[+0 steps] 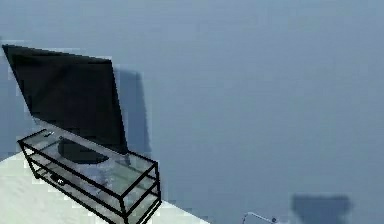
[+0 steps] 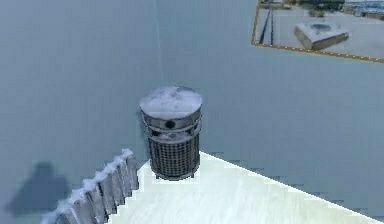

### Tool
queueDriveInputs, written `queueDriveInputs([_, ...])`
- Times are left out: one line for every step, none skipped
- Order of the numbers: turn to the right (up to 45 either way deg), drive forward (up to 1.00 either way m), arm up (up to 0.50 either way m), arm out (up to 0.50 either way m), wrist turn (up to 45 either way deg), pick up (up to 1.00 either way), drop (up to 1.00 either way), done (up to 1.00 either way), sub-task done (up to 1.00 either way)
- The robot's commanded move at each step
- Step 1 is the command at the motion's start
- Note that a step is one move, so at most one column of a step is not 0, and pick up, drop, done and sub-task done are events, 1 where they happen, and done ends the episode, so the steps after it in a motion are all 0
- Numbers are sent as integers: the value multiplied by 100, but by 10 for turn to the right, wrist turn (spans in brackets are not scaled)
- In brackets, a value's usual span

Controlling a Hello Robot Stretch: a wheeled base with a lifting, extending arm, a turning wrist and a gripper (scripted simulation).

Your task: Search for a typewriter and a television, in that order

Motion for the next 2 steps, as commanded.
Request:
queueDriveInputs([0, 30, 0, 0, 0, 0, 0, 0, 0])
queueDriveInputs([-390, 0, 0, 0, 0, 0, 0, 0, 0])
